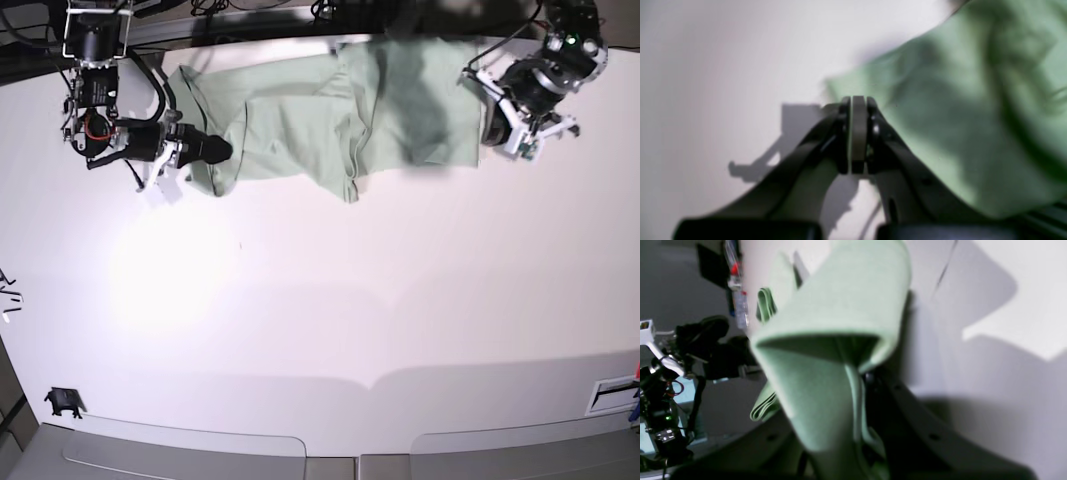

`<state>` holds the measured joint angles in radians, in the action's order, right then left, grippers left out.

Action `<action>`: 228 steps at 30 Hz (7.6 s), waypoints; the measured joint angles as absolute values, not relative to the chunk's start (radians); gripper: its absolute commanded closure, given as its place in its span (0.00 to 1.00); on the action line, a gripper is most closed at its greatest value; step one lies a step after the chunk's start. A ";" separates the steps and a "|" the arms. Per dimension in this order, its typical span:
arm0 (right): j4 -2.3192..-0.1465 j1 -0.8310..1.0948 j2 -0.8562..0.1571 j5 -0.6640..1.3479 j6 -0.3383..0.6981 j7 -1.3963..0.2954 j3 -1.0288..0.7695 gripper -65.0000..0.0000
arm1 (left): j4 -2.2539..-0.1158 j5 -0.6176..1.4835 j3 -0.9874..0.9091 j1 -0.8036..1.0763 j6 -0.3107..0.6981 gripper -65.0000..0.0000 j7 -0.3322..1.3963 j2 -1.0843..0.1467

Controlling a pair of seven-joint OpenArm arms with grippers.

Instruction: Fold the T-shirt properly

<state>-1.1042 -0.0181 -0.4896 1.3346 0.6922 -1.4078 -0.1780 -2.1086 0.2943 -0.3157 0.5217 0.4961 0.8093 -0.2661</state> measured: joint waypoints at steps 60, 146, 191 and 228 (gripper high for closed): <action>-1.451 -0.070 0.144 1.036 0.638 -1.291 0.483 0.80 | -1.839 0.464 -0.386 0.584 0.472 1.00 0.793 -0.249; -1.453 -0.183 0.147 0.841 0.689 -1.240 0.237 0.56 | -1.893 0.547 -0.510 0.679 0.619 0.94 0.935 -0.242; -1.452 -0.297 0.143 0.777 0.693 -1.370 0.812 1.00 | -2.254 0.451 -0.511 0.645 0.432 0.95 0.989 -0.390; -1.090 -0.324 -0.145 0.139 0.450 -0.970 0.176 1.00 | -2.254 0.339 -0.511 0.645 0.323 0.95 0.921 -0.388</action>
<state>-1.0897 -0.3241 -0.1452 0.1394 0.4503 -0.9703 0.1764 -2.2539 0.3389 -0.5106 0.6453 0.3229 0.9207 -0.3882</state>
